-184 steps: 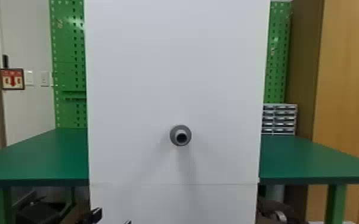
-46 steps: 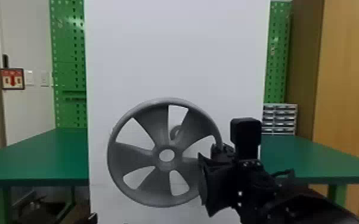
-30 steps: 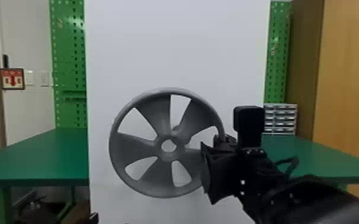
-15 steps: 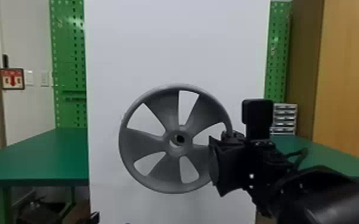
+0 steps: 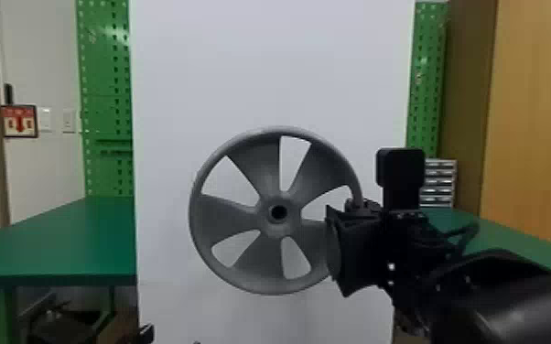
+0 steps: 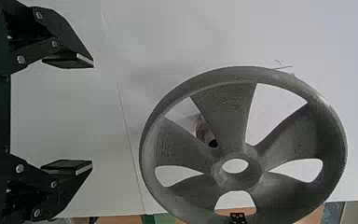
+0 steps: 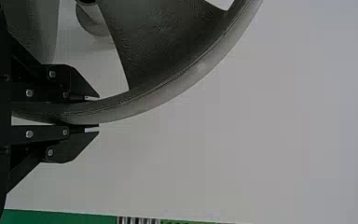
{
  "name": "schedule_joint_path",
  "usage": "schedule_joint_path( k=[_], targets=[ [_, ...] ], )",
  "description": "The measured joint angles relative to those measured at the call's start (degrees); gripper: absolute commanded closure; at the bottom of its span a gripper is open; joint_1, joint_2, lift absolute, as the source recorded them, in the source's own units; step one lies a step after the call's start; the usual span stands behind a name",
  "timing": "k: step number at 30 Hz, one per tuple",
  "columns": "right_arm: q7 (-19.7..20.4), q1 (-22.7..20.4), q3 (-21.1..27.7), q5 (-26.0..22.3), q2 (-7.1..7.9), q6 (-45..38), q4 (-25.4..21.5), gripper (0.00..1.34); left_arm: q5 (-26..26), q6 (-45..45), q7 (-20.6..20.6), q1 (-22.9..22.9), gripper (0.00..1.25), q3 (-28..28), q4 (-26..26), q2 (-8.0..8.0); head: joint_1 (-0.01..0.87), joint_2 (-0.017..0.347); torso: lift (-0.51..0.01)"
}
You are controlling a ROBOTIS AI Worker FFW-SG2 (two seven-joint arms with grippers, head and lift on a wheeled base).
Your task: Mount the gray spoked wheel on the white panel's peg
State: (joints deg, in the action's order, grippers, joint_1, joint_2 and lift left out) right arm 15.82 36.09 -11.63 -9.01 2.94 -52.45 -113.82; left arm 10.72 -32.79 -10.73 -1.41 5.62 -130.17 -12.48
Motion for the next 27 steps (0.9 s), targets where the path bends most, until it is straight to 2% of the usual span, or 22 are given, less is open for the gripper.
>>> schedule_joint_path(
  k=[27],
  targets=[
    [0.0,0.9,0.1,0.9,0.12,0.0,1.1,1.18,0.0,-0.1,0.1,0.1,0.48,0.1,0.0,0.00,0.123,-0.008,-0.406]
  ],
)
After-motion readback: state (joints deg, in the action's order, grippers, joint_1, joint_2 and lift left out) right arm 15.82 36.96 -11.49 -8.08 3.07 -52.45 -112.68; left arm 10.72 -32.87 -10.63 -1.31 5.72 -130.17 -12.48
